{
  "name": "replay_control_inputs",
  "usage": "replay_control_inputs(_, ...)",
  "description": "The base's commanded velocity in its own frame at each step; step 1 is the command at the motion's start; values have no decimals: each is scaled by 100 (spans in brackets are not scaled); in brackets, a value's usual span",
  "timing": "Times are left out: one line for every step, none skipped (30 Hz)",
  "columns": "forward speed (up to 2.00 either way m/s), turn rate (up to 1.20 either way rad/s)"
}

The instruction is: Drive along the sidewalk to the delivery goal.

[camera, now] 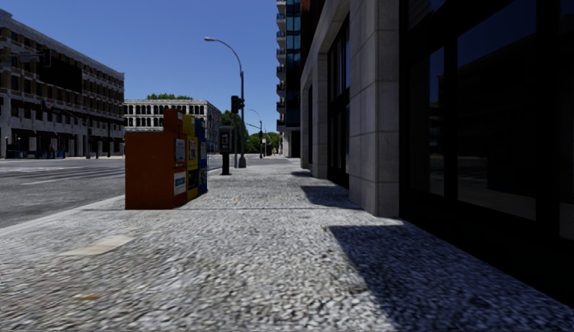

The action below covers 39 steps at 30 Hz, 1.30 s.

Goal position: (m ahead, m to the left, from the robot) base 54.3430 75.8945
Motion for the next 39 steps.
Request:
replay_control_inputs(200,0)
replay_control_inputs(200,0)
replay_control_inputs(200,0)
replay_control_inputs(200,0)
replay_control_inputs(200,0)
replay_control_inputs(200,0)
replay_control_inputs(200,0)
replay_control_inputs(200,0)
replay_control_inputs(200,0)
replay_control_inputs(200,0)
replay_control_inputs(200,0)
replay_control_inputs(200,0)
replay_control_inputs(200,0)
replay_control_inputs(200,0)
replay_control_inputs(200,0)
replay_control_inputs(200,0)
replay_control_inputs(200,0)
replay_control_inputs(200,0)
replay_control_inputs(200,0)
replay_control_inputs(200,0)
replay_control_inputs(200,0)
replay_control_inputs(200,0)
replay_control_inputs(200,0)
replay_control_inputs(200,0)
replay_control_inputs(200,0)
replay_control_inputs(200,0)
replay_control_inputs(200,0)
replay_control_inputs(200,0)
replay_control_inputs(200,0)
replay_control_inputs(200,0)
replay_control_inputs(200,0)
replay_control_inputs(200,0)
replay_control_inputs(200,0)
replay_control_inputs(200,0)
replay_control_inputs(200,0)
replay_control_inputs(200,0)
replay_control_inputs(200,0)
replay_control_inputs(200,0)
replay_control_inputs(200,0)
